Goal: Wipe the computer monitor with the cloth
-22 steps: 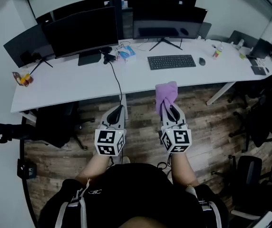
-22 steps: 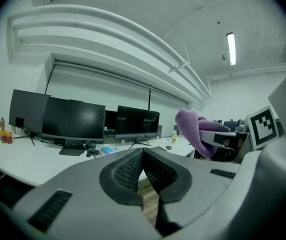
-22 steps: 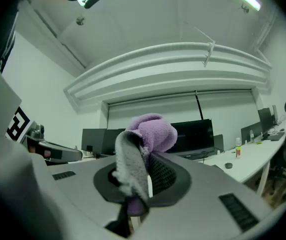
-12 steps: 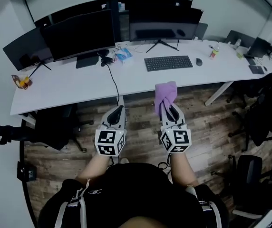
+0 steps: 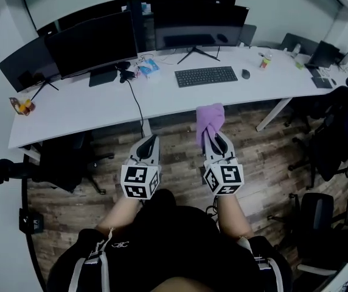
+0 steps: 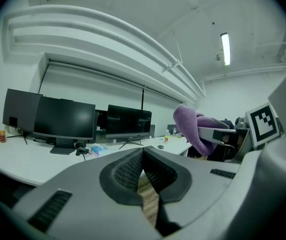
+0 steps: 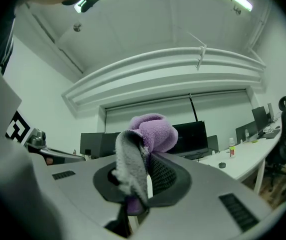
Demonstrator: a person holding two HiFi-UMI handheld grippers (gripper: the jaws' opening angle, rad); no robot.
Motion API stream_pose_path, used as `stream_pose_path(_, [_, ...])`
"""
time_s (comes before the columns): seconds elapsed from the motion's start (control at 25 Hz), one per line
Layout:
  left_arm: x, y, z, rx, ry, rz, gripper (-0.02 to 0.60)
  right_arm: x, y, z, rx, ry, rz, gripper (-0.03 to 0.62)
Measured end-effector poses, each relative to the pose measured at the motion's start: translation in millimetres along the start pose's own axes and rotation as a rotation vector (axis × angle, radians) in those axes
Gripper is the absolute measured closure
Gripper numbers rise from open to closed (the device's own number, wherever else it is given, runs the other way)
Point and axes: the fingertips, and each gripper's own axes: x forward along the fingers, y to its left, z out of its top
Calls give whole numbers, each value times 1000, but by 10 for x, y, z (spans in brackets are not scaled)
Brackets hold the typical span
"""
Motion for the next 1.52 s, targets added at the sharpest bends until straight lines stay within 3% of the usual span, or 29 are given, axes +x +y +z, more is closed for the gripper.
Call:
stream_pose_path(0.4, [261,-128,-23,-5,-29,-18,568,82,-220,-25,-4,-7,0,528])
stream_pose_path(0.68, [784,-75,-139,-10,-16,-30,568,439,-505,-245,-3,27,1,528])
stream_pose_path(1.12, [2376,12,27,6,1,-76,568,1539,-1529,-295,-1,35,-31,528])
stream_pose_path(1.52, [4250,745,65,-37,52,-15,568,3349,-2489,-422,-4,38,13,528])
